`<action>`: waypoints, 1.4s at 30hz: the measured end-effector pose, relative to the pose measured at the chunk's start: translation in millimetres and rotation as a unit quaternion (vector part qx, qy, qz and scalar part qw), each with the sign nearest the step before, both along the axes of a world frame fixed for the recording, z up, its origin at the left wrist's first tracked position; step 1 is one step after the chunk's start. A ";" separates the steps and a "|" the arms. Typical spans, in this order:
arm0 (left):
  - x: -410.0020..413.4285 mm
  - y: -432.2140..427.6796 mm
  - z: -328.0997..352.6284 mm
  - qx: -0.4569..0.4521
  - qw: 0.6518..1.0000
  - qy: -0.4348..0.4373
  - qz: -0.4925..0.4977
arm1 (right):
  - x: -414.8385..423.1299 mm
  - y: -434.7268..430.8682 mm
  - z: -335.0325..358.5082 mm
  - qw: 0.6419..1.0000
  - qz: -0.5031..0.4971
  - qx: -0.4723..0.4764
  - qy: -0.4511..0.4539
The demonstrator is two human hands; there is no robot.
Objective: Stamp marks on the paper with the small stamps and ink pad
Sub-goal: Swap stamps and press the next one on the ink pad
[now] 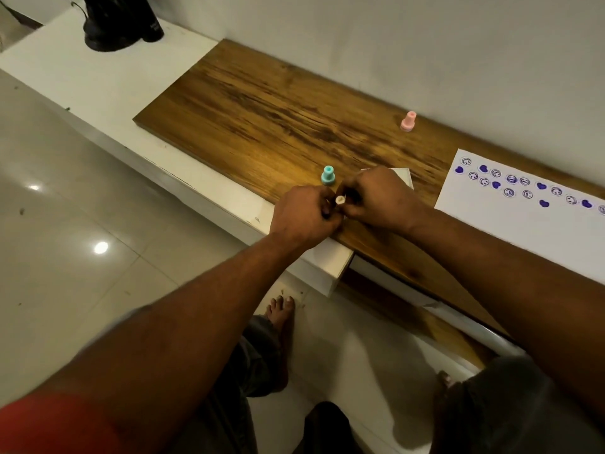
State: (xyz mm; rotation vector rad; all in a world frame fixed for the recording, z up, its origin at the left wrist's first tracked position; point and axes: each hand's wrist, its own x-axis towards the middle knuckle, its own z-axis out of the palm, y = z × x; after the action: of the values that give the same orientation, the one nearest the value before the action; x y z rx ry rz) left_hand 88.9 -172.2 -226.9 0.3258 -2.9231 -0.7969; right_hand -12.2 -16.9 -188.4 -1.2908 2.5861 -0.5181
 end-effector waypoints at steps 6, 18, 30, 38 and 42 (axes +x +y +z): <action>-1.4 1.8 -1.0 0.013 1.000 0.003 0.012 | 2.6 8.7 -7.2 0.992 -0.065 -0.061 -0.092; -7.6 -2.2 -5.8 0.027 0.999 0.011 0.040 | -67.8 23.0 15.8 0.973 -0.210 -0.069 0.068; -4.3 -15.2 -0.7 0.024 0.997 -0.002 0.076 | -108.2 20.9 -12.5 0.948 -0.293 0.054 0.113; -3.1 -22.5 1.3 0.008 0.998 0.014 0.067 | -80.7 -13.5 -6.6 0.975 -0.198 0.017 0.099; -2.9 -20.6 12.2 0.000 0.996 0.071 0.060 | -62.1 -28.6 -3.1 0.988 -0.117 0.029 0.096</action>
State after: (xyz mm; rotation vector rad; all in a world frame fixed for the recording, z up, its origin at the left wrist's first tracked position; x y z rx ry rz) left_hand 86.0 -192.8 -214.7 0.4207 -2.7424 -0.7694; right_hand -74.3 -45.6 -191.4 -1.0736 2.9096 -0.3682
